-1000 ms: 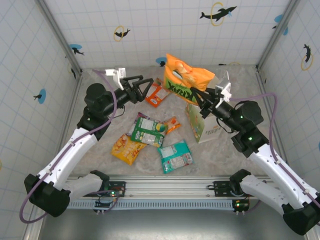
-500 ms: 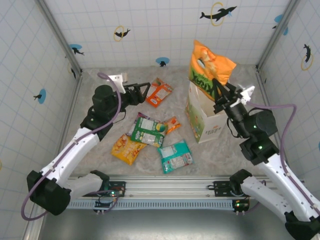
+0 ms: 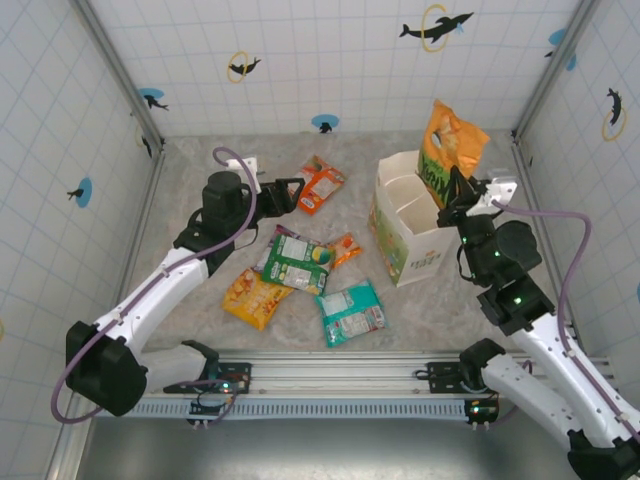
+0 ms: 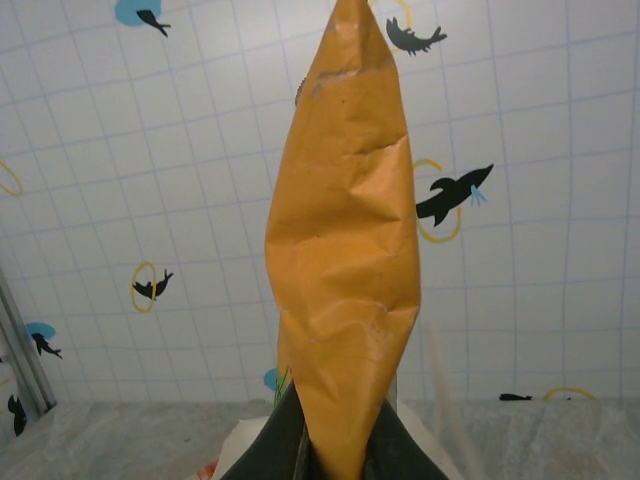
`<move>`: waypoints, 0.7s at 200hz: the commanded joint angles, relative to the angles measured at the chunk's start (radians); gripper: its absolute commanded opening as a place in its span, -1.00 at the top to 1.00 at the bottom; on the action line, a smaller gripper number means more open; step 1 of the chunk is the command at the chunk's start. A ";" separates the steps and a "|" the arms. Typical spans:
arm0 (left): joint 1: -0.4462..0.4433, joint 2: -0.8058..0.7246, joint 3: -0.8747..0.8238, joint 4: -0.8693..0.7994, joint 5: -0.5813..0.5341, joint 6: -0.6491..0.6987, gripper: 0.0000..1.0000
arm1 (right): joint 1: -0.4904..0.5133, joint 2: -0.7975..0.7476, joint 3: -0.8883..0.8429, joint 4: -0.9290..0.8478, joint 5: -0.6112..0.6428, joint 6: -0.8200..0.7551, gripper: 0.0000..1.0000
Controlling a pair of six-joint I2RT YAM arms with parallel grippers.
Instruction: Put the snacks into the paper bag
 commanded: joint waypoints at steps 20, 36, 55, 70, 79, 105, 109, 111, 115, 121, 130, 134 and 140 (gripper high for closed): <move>0.000 0.006 -0.008 0.000 0.009 -0.012 -0.59 | -0.045 0.012 -0.008 0.059 -0.056 0.060 0.78; 0.000 0.008 -0.007 -0.001 0.011 -0.011 -0.59 | -0.058 0.017 0.007 0.078 -0.094 0.070 0.81; 0.000 0.009 -0.007 0.000 0.012 -0.010 -0.59 | -0.065 0.021 0.038 0.101 -0.149 0.077 0.84; 0.000 0.008 -0.008 0.003 0.012 -0.010 -0.59 | -0.067 0.025 0.063 0.123 -0.187 0.077 0.86; 0.000 0.007 -0.008 0.004 0.013 -0.012 -0.59 | -0.068 0.028 0.077 0.137 -0.203 0.079 0.87; 0.000 0.007 -0.007 0.006 0.015 -0.011 -0.59 | -0.071 0.038 0.114 0.173 -0.226 0.076 0.90; 0.000 0.007 -0.008 0.007 0.016 -0.010 -0.59 | -0.072 0.041 0.119 0.177 -0.228 0.075 0.90; 0.000 0.006 -0.008 0.007 0.017 -0.011 -0.59 | -0.072 0.041 0.121 0.180 -0.228 0.074 0.90; 0.000 0.006 -0.007 0.007 0.017 -0.010 -0.59 | -0.072 0.044 0.124 0.184 -0.226 0.072 0.90; 0.001 0.005 -0.008 0.009 0.017 -0.010 -0.59 | -0.073 0.045 0.130 0.192 -0.224 0.067 0.90; 0.000 0.004 -0.007 0.010 0.016 -0.011 -0.59 | -0.074 0.045 0.134 0.196 -0.205 0.062 0.90; 0.001 0.005 -0.007 0.008 0.017 -0.011 -0.59 | -0.073 0.047 0.133 0.199 -0.197 0.059 0.89; 0.000 0.003 -0.008 0.008 0.016 -0.011 -0.59 | -0.074 0.046 0.134 0.200 -0.183 0.049 0.89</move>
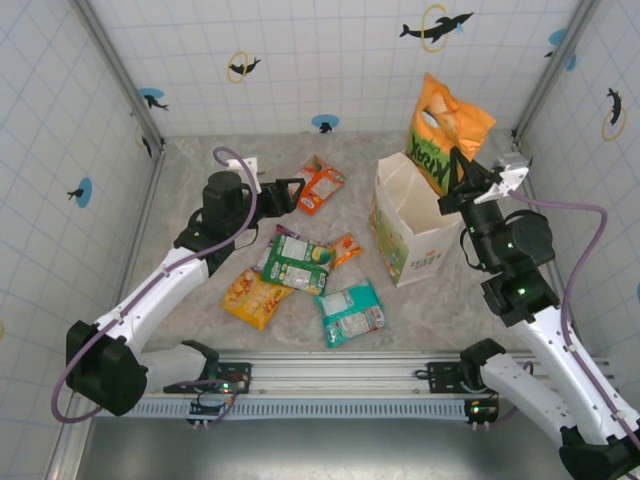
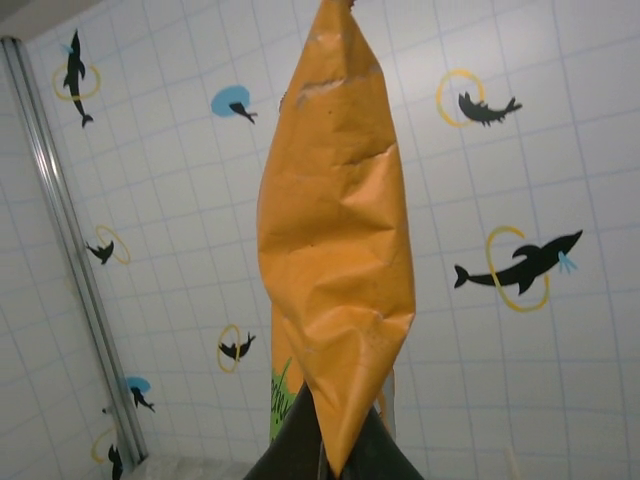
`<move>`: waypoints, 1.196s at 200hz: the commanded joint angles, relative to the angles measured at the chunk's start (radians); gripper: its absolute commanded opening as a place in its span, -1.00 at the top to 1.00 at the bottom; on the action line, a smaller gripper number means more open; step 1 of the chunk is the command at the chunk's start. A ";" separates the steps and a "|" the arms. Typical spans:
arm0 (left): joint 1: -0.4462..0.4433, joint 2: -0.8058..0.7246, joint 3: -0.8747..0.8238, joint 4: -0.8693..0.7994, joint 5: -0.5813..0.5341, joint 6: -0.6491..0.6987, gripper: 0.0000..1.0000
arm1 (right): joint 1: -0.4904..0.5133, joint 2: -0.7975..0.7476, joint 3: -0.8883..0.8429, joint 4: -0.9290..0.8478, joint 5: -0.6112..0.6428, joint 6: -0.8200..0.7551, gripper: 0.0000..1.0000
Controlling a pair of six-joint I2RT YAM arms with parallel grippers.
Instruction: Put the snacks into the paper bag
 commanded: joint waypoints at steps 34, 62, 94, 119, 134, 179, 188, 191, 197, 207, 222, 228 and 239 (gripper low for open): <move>0.000 -0.004 -0.010 0.005 0.006 -0.010 -0.59 | -0.011 -0.001 0.032 0.060 0.091 -0.035 0.88; 0.000 -0.002 -0.016 -0.006 0.003 -0.017 -0.59 | -0.013 0.001 0.004 0.007 0.097 -0.023 0.88; 0.000 -0.003 -0.019 -0.038 -0.003 -0.023 -0.59 | -0.016 0.015 -0.027 -0.045 0.093 -0.005 0.88; 0.000 0.002 -0.021 -0.058 -0.004 -0.027 -0.58 | -0.017 0.031 -0.057 -0.050 0.092 0.004 0.88; 0.000 0.010 -0.016 -0.076 -0.005 -0.034 -0.58 | -0.020 0.042 -0.070 -0.055 0.084 0.014 0.88; 0.002 0.063 0.027 -0.183 0.019 -0.053 -0.54 | -0.023 0.054 -0.116 -0.063 0.069 0.047 0.89; 0.005 0.071 0.028 -0.193 0.027 -0.058 -0.53 | -0.024 0.056 -0.125 -0.063 0.070 0.049 0.89; 0.007 0.073 0.027 -0.197 0.031 -0.062 -0.53 | -0.024 0.056 -0.128 -0.064 0.069 0.050 0.89; 0.012 0.075 0.024 -0.203 0.038 -0.067 -0.53 | -0.024 0.059 -0.133 -0.064 0.069 0.051 0.88; 0.023 0.076 0.017 -0.208 0.052 -0.079 -0.53 | -0.026 0.062 -0.139 -0.069 0.068 0.057 0.87; 0.038 0.073 0.001 -0.225 0.071 -0.098 -0.52 | -0.025 0.064 -0.145 -0.077 0.065 0.062 0.84; 0.069 0.070 -0.008 -0.230 0.078 -0.106 -0.52 | -0.027 0.063 -0.146 -0.081 0.065 0.063 0.82; 0.093 0.062 -0.023 -0.240 0.092 -0.116 -0.51 | -0.028 0.061 -0.149 -0.092 0.065 0.068 0.72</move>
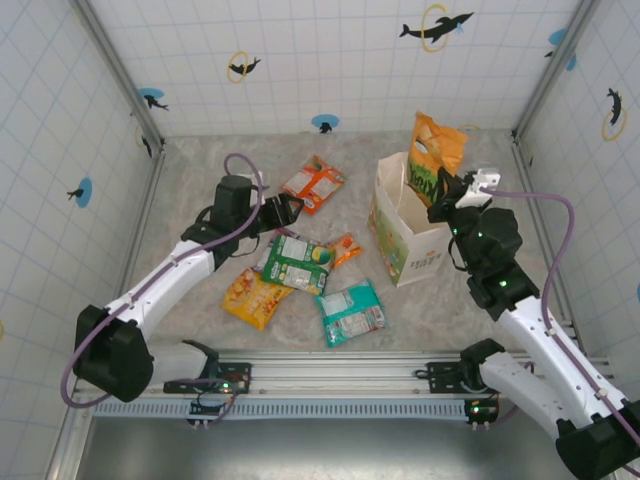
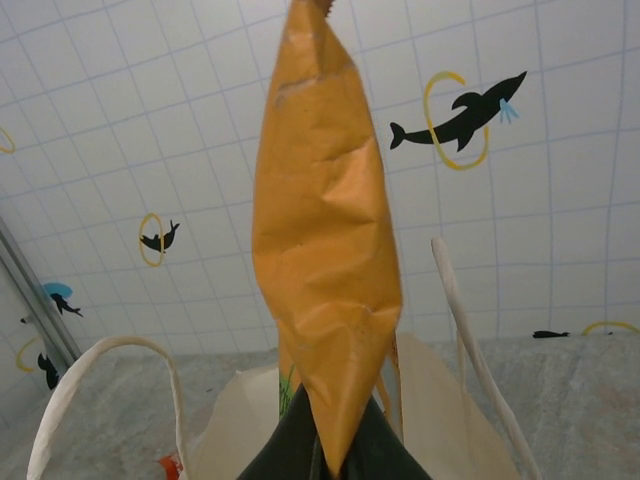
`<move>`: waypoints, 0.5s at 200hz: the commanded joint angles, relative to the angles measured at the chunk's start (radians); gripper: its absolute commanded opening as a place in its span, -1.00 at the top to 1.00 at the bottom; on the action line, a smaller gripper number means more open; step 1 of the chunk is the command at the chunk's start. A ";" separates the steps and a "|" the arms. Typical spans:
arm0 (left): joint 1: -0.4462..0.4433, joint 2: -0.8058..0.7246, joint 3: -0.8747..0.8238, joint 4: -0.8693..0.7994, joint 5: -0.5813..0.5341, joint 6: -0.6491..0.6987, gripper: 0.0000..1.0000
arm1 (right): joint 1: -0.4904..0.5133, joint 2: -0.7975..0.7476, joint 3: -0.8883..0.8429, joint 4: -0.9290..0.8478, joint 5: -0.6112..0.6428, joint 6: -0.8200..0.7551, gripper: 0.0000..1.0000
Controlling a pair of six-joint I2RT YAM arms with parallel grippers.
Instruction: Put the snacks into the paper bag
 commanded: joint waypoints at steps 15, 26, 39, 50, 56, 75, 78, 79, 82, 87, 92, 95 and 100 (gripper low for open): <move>0.075 -0.028 -0.037 -0.063 0.054 -0.049 -0.51 | -0.009 -0.008 -0.025 -0.019 -0.001 0.030 0.55; 0.091 -0.039 -0.054 -0.065 0.067 -0.058 -0.51 | -0.010 -0.013 -0.024 -0.034 0.002 0.035 0.45; 0.110 -0.048 -0.074 -0.066 0.085 -0.071 -0.51 | -0.010 -0.017 -0.022 -0.050 0.000 0.040 0.34; 0.121 -0.057 -0.089 -0.070 0.094 -0.079 -0.50 | -0.012 -0.021 -0.019 -0.060 -0.001 0.042 0.27; 0.123 -0.061 -0.095 -0.076 0.094 -0.083 -0.50 | -0.012 -0.024 -0.014 -0.066 -0.002 0.043 0.26; 0.132 -0.074 -0.113 -0.102 0.108 -0.087 -0.50 | -0.012 -0.032 0.011 -0.088 -0.021 0.043 0.21; 0.134 -0.075 -0.116 -0.106 0.110 -0.088 -0.50 | -0.012 -0.034 0.015 -0.092 -0.028 0.042 0.20; 0.134 -0.076 -0.117 -0.107 0.110 -0.089 -0.50 | -0.012 -0.035 0.016 -0.093 -0.030 0.041 0.20; 0.139 -0.079 -0.120 -0.110 0.114 -0.091 -0.50 | -0.012 -0.037 0.021 -0.095 -0.039 0.041 0.19; 0.145 -0.082 -0.127 -0.112 0.123 -0.095 -0.49 | -0.012 -0.043 0.027 -0.098 -0.051 0.040 0.18; 0.152 -0.087 -0.134 -0.113 0.134 -0.098 -0.49 | -0.012 -0.049 0.033 -0.101 -0.065 0.040 0.16; 0.157 -0.090 -0.139 -0.113 0.141 -0.101 -0.48 | -0.012 -0.052 0.037 -0.103 -0.076 0.039 0.15; 0.167 -0.093 -0.150 -0.113 0.149 -0.106 -0.48 | -0.012 -0.058 0.043 -0.109 -0.093 0.038 0.14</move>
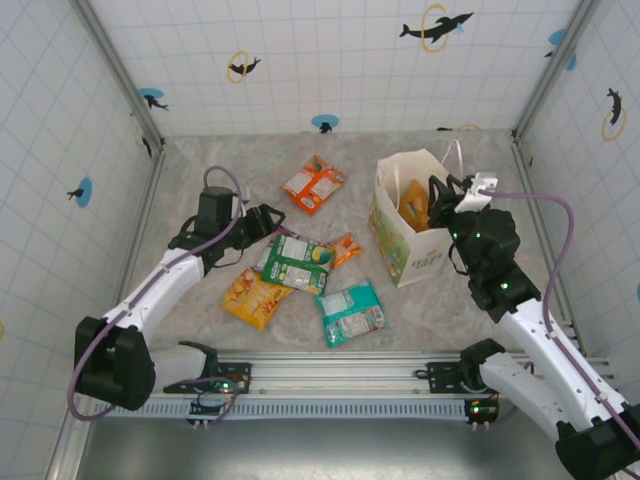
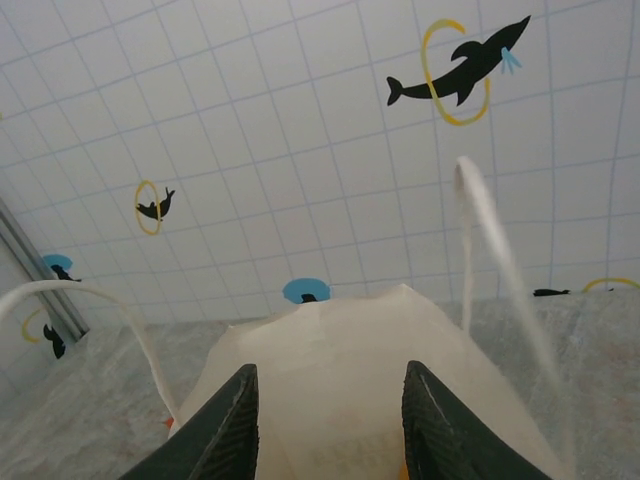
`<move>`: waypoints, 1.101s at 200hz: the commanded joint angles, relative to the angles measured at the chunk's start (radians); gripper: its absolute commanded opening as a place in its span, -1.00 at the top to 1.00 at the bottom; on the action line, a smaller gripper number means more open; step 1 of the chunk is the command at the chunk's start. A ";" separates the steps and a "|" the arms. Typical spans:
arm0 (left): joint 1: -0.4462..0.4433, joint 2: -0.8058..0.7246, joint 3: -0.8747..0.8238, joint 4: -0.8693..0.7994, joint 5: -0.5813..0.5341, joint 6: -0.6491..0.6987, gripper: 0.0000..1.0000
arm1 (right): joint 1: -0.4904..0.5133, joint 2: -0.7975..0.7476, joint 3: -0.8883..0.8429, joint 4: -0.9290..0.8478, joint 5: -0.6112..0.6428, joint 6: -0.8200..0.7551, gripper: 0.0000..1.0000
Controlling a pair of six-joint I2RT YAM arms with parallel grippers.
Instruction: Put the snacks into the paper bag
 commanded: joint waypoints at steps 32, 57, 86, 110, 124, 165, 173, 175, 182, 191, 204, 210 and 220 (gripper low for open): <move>0.083 -0.058 -0.102 -0.036 0.103 -0.044 -0.45 | -0.005 -0.075 0.086 -0.124 -0.204 -0.003 0.11; 0.097 -0.068 -0.142 -0.053 0.132 -0.051 -0.41 | -0.006 -0.114 0.086 -0.195 -0.295 0.008 0.11; 0.095 -0.122 -0.206 -0.038 0.213 -0.036 -0.35 | -0.006 -0.148 0.074 -0.286 -0.348 0.032 0.10; 0.073 -0.179 -0.222 -0.065 0.270 0.025 -0.34 | -0.005 -0.176 0.047 -0.348 -0.356 0.064 0.10; 0.045 -0.197 -0.232 -0.105 0.255 0.034 -0.33 | -0.005 -0.186 0.030 -0.371 -0.360 0.085 0.11; -0.118 -0.220 -0.288 -0.112 0.188 -0.058 -0.22 | -0.005 -0.209 -0.001 -0.388 -0.362 0.121 0.11; -0.170 -0.214 -0.297 -0.108 0.174 -0.071 -0.21 | -0.006 -0.213 -0.003 -0.389 -0.362 0.121 0.10; -0.176 -0.212 -0.300 -0.106 0.171 -0.075 -0.20 | -0.006 -0.214 -0.004 -0.390 -0.362 0.121 0.11; -0.198 -0.207 -0.311 -0.097 0.165 -0.089 -0.19 | -0.006 -0.218 -0.004 -0.390 -0.363 0.123 0.10; -0.224 -0.197 -0.323 -0.078 0.165 -0.105 -0.17 | -0.005 -0.221 -0.008 -0.391 -0.364 0.125 0.10; -0.264 -0.177 -0.335 -0.049 0.153 -0.128 -0.13 | -0.006 -0.227 -0.015 -0.393 -0.368 0.130 0.11; -0.286 -0.164 -0.341 -0.036 0.148 -0.137 -0.11 | -0.005 -0.230 -0.017 -0.393 -0.369 0.132 0.11; -0.321 -0.137 -0.337 -0.022 0.137 -0.148 -0.09 | -0.005 -0.233 -0.023 -0.395 -0.373 0.133 0.11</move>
